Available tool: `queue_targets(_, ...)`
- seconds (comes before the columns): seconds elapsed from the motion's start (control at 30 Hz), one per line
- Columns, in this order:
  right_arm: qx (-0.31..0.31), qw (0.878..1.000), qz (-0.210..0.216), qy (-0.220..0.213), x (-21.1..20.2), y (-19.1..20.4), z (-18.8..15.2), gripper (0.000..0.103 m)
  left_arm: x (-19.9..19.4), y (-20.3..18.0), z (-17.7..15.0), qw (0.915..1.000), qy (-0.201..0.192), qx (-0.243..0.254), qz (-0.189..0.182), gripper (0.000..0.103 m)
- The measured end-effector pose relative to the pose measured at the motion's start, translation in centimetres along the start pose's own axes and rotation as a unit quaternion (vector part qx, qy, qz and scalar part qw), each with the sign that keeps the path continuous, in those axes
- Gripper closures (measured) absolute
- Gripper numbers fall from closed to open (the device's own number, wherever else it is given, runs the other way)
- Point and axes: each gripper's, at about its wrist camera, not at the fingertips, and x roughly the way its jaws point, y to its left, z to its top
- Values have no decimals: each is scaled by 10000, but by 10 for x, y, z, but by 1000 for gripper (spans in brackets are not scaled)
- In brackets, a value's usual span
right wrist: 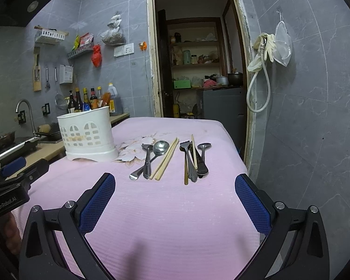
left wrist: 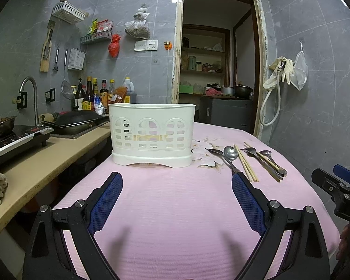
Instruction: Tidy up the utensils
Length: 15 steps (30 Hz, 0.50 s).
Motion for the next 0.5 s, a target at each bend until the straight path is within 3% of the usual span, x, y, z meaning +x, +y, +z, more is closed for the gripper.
queue_targets(0.5,-4,10000,-3,5,0,0,0,0,0,0,0,10000,11,5,3,11)
